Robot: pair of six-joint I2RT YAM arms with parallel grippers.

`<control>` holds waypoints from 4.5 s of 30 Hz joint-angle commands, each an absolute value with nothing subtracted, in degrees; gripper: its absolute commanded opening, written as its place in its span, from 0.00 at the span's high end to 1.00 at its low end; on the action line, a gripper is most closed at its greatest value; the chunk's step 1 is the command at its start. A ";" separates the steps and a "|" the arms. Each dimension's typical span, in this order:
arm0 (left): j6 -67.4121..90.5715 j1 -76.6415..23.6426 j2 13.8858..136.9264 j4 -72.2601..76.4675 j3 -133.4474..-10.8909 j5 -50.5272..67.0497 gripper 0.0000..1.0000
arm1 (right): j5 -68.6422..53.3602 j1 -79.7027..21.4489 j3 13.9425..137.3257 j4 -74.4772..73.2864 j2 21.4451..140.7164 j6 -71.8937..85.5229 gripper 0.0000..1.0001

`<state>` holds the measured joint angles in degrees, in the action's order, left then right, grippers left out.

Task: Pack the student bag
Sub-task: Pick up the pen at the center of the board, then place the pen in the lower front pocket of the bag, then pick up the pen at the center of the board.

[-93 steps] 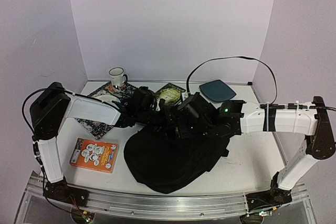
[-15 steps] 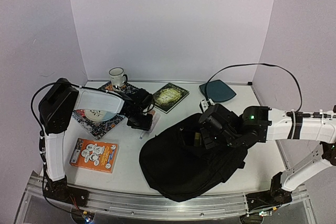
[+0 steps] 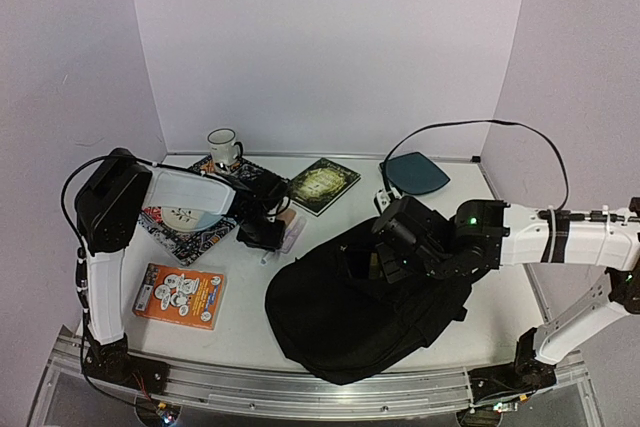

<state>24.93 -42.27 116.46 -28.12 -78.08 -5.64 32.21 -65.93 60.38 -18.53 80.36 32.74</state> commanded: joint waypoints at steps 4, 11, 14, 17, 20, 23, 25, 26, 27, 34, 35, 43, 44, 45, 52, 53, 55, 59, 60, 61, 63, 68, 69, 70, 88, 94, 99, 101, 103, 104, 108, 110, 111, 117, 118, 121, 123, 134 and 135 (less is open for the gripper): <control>23.38 -42.10 117.02 -29.58 -77.08 -3.07 0.75 | 33.82 -66.17 63.80 -19.31 81.90 31.74 1.00; 21.69 -42.10 120.68 -30.87 -80.17 -2.04 0.74 | 33.59 -66.16 64.17 -19.33 82.35 31.63 1.00; 21.22 -42.10 121.82 -31.99 -81.15 -1.61 0.77 | 33.54 -66.17 64.55 -19.33 82.27 31.54 1.00; 20.96 -42.10 121.98 -33.14 -80.82 -0.81 0.84 | 33.71 -66.14 65.27 -19.33 82.43 30.90 1.00; 20.90 -42.10 120.69 -34.03 -79.64 -0.28 0.90 | 33.98 -66.15 66.41 -19.24 83.16 29.72 1.00; 20.83 -42.10 117.77 -34.72 -78.44 -0.19 0.98 | 33.96 -66.15 67.62 -19.03 84.00 28.69 1.00; 20.96 -42.10 115.41 -34.96 -77.67 1.33 1.00 | 33.82 -66.16 68.28 -18.68 84.58 28.02 1.00; 21.06 -42.10 114.20 -35.02 -77.42 1.89 1.00 | 33.65 -66.12 68.56 -18.45 84.85 27.71 1.00; 21.19 -42.10 113.10 -35.11 -77.09 2.25 1.00 | 33.52 -66.10 68.85 -18.12 85.17 27.38 1.00; 22.59 -41.97 105.28 -35.57 -76.82 2.42 1.00 | 33.36 -66.10 69.98 -16.46 87.27 26.96 1.00; 22.85 -41.94 104.14 -35.59 -76.78 2.59 1.00 | 33.42 -66.12 70.15 -16.35 87.60 27.03 1.00; 26.54 -41.92 94.73 -32.82 -74.42 9.13 1.00 | 35.37 -66.11 69.77 -13.90 89.00 28.76 1.00; 26.97 -41.92 93.91 -31.67 -73.76 11.95 1.00 | 35.31 -66.17 69.89 -13.55 89.29 28.88 1.00; 27.66 -41.97 93.27 -30.23 -73.06 15.02 1.00 | 35.30 -66.12 70.04 -13.31 89.58 29.06 1.00; 31.14 -43.77 91.91 -24.35 -69.17 26.60 1.00 | 36.39 -66.11 70.68 -12.03 90.38 30.81 1.00; 31.39 -44.02 91.81 -23.99 -68.78 27.28 1.00 | 36.42 -66.11 70.80 -11.84 90.41 30.93 1.00; 31.94 -44.76 91.79 -23.27 -67.97 28.78 1.00 | 36.51 -66.10 71.10 -11.48 90.57 31.20 1.00; 32.10 -46.61 92.65 -22.25 -67.32 32.51 1.00 | 36.66 -66.16 71.77 -10.89 91.00 31.67 1.00; 32.08 -46.99 93.07 -22.20 -67.19 33.07 1.00 | 36.56 -66.16 71.84 -10.55 91.18 31.70 1.00; 32.09 -47.44 93.36 -22.12 -67.02 33.30 1.00 | 36.44 -66.12 71.95 -10.25 91.37 31.73 1.00; 32.20 -48.32 93.66 -22.13 -66.87 33.53 1.00 | 36.19 -66.14 72.07 -9.89 91.57 31.73 1.00; 32.48 -49.72 95.19 -21.57 -66.77 34.44 1.00 | 35.77 -66.15 71.65 -8.74 91.35 31.64 1.00; 32.60 -49.84 95.72 -21.36 -67.07 34.48 1.00 | 35.56 -66.16 71.64 -8.46 91.33 31.54 1.00; 32.74 -49.98 96.21 -20.99 -67.32 34.52 1.00 | 35.33 -66.15 71.65 -8.16 91.40 31.48 1.00; 50.54 -49.68 103.86 0.36 -69.84 28.47 1.00 | 27.49 -66.30 68.20 -3.65 88.74 32.43 1.00; 59.43 -49.43 104.53 8.50 -68.30 24.03 1.00 | 25.51 -66.86 67.16 -3.26 87.99 33.39 1.00; 63.34 -49.57 105.82 9.67 -69.13 21.22 1.00 | 24.54 -67.43 66.97 -2.74 87.82 33.77 1.00; 64.72 -49.76 106.60 10.10 -69.59 20.67 0.99 | 24.41 -67.57 66.97 -2.43 87.89 33.82 1.00; 66.20 -50.25 107.09 10.56 -69.91 19.86 0.95 | 24.22 -67.64 67.09 -2.15 87.97 33.82 1.00; 66.86 -50.53 107.19 11.32 -69.84 19.48 0.93 | 24.18 -67.67 67.17 -1.97 88.05 33.79 1.00; 69.46 -51.93 107.17 14.76 -68.86 17.52 0.81 | 24.22 -67.69 67.58 -1.56 88.32 33.43 1.00; 69.97 -52.42 107.51 15.79 -69.01 17.50 0.76 | 24.39 -67.68 67.80 -1.53 88.49 33.24 1.00; 70.02 -52.56 107.76 16.02 -69.26 17.90 0.73 | 24.51 -67.69 67.82 -1.51 88.50 33.18 1.00; 69.11 -52.89 107.03 16.35 -68.27 18.95 0.64 | 26.31 -67.72 67.02 -1.61 87.81 33.19 1.00; 68.62 -52.91 106.41 16.35 -67.93 18.82 0.63 | 26.78 -67.68 66.86 -1.63 87.60 33.15 1.00; 66.57 -52.86 104.35 16.29 -65.93 18.48 0.62 | 28.43 -67.73 66.54 -2.41 87.13 33.18 1.00; 64.98 -52.84 102.67 16.26 -64.45 18.20 0.60 | 29.18 -67.68 66.33 -3.32 86.90 33.20 1.00; 50.05 -52.54 89.49 4.82 -58.33 8.04 0.46 | 32.07 -67.65 61.60 -11.16 81.85 36.40 1.00; 48.09 -52.52 89.08 1.24 -59.60 5.99 0.45 | 32.38 -67.67 61.21 -12.03 81.22 36.80 1.00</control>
<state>57.53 -52.82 94.00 10.15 -56.43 14.48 28.74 -67.28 62.80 -6.84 85.50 34.44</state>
